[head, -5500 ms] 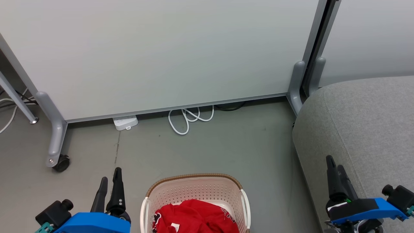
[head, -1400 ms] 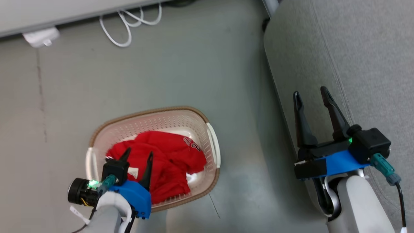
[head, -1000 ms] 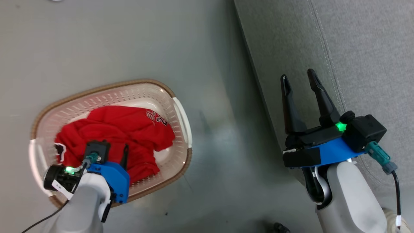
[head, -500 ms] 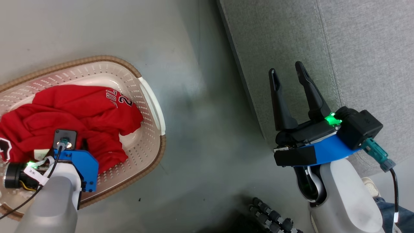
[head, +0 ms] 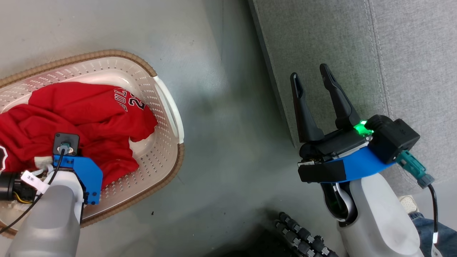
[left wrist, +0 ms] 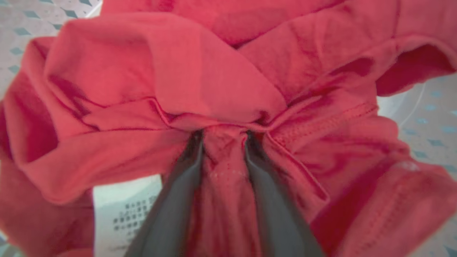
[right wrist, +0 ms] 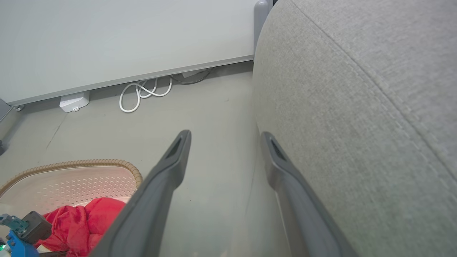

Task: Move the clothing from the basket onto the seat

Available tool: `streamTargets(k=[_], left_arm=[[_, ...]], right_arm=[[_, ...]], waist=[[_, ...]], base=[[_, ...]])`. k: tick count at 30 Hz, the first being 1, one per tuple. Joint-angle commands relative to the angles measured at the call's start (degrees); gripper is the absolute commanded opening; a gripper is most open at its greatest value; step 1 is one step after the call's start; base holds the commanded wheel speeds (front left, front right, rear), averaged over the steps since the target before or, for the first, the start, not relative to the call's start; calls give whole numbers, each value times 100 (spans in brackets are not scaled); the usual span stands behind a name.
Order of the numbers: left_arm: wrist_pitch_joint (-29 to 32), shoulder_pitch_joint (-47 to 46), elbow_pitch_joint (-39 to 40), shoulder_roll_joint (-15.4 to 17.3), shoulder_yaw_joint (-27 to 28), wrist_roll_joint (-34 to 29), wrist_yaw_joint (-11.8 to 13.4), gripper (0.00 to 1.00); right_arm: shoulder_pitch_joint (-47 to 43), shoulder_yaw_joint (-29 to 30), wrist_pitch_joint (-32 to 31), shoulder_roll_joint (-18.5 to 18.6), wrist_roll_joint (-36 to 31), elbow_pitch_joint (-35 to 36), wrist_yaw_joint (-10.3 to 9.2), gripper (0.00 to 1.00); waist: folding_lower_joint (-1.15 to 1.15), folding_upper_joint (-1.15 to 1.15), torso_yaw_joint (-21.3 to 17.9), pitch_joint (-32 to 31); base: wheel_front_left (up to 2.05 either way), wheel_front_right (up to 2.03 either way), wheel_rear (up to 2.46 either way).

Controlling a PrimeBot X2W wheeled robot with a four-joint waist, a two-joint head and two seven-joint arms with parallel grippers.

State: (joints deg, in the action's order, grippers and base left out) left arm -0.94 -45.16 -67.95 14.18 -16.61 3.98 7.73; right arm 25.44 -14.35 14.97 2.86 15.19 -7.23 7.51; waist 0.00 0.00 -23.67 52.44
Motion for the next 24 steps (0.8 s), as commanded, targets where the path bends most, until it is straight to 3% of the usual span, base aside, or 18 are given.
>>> streamTargets(k=[1, 15, 24], left_arm=[[47, -88, -45, 48, -17, 27, -27, 0], [-84, -209, -155, -61, -76, 200, -118, 0], [-278, -112, -224, -353, -107, 352, -193, 0]], right_arm=[[99, -10, 29, 4, -13, 32, -4, 100], [108, -54, 30, 4, -5, -31, -4, 100], [42, 14, 29, 5, -233, -178, -4, 100]], waist=[[0, 0, 6, 21], [0, 0, 33, -33], [0, 0, 311, -556]], base=[[0, 0, 0], [0, 0, 0], [0, 0, 0]])
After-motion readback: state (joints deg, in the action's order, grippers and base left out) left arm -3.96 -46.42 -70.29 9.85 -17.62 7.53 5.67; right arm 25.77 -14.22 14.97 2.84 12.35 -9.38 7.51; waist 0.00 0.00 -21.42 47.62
